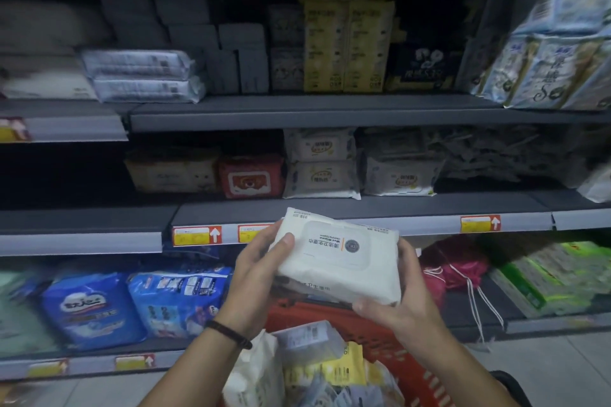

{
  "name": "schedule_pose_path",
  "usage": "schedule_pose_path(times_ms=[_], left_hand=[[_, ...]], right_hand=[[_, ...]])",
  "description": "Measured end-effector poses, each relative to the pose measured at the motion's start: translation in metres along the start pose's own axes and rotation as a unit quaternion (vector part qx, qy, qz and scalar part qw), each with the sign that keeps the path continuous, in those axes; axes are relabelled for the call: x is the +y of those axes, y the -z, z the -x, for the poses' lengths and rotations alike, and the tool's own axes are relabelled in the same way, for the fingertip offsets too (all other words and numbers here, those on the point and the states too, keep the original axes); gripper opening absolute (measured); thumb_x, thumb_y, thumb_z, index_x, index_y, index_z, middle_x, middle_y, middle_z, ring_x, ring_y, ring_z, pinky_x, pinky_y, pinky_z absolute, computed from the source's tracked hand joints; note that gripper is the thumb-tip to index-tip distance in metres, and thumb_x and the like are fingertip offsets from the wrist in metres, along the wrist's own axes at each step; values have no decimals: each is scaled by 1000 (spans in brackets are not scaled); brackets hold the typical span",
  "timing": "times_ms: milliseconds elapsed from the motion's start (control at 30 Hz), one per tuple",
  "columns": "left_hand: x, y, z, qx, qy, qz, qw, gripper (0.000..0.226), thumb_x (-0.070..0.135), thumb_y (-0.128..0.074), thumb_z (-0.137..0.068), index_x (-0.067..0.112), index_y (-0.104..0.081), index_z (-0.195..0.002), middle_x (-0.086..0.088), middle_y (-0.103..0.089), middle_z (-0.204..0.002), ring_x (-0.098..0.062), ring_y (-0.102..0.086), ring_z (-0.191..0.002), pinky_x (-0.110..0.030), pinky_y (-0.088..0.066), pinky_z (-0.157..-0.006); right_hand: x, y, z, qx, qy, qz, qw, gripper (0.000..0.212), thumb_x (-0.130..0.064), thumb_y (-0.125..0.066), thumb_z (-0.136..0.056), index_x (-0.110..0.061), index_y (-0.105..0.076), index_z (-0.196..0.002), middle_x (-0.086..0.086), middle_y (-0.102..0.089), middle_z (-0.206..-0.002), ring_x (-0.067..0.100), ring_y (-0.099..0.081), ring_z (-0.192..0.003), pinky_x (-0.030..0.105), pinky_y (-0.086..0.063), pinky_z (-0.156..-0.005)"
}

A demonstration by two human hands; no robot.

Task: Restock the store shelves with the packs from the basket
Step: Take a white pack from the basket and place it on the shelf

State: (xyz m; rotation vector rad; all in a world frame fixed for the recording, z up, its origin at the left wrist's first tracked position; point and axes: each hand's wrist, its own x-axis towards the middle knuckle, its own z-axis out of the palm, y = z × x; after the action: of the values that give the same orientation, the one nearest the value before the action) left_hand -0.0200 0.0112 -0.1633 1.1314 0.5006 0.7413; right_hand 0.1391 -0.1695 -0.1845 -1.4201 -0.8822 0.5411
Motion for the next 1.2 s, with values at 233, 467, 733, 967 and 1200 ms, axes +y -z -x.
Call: schedule_pose_path(times_ms=[233, 467, 733, 967, 1200], left_hand=[[38, 44, 26, -24, -86, 11, 996, 89, 24, -99, -62, 13, -59, -141, -25, -64, -138, -40, -64, -120, -44, -59, -85], [116, 113, 40, 116, -227, 20, 967, 77, 15, -93, -61, 24, -62, -131, -17, -71, -126, -24, -72, -103, -33, -60, -77], [223, 163, 20, 255, -376, 12, 891, 51, -8, -75, -86, 7, -47, -126, 1, -71, -121, -4, -76, -93, -15, -58, -75], [253, 226, -35, 295, -439, -243, 813, 56, 17, -70, -97, 32, -53, -149, 11, -31, -160, -2, -38, -147, -35, -43, -118], [235, 254, -57, 309, -355, -413, 780, 65, 53, -48, -103, 58, -13, -158, 22, 2, -171, 31, 2, -139, -49, -9, -124]], right_hand=[[-52, -40, -9, -2, 58, 68, 996, 103, 4, -99, -46, -25, -52, -133, -3, -73, -123, 6, -75, -102, 18, -59, -75], [-145, -132, -44, -125, 89, 197, 968, 108, -40, -103, -47, -69, -36, -127, -32, -71, -109, -8, -71, -92, 14, -58, -73], [-191, -264, -124, -63, 207, 59, 975, 83, -38, -104, -38, -40, -61, -109, -11, -78, -115, 13, -76, -105, 46, -65, -85], [-229, -361, -193, 6, 222, 121, 967, 76, -43, -102, -44, -30, -59, -106, -13, -75, -99, 4, -73, -89, 30, -61, -74], [-236, -406, -227, -29, 179, 267, 946, 73, -73, -86, -57, -36, -60, -114, -18, -70, -102, 3, -67, -91, 31, -58, -76]])
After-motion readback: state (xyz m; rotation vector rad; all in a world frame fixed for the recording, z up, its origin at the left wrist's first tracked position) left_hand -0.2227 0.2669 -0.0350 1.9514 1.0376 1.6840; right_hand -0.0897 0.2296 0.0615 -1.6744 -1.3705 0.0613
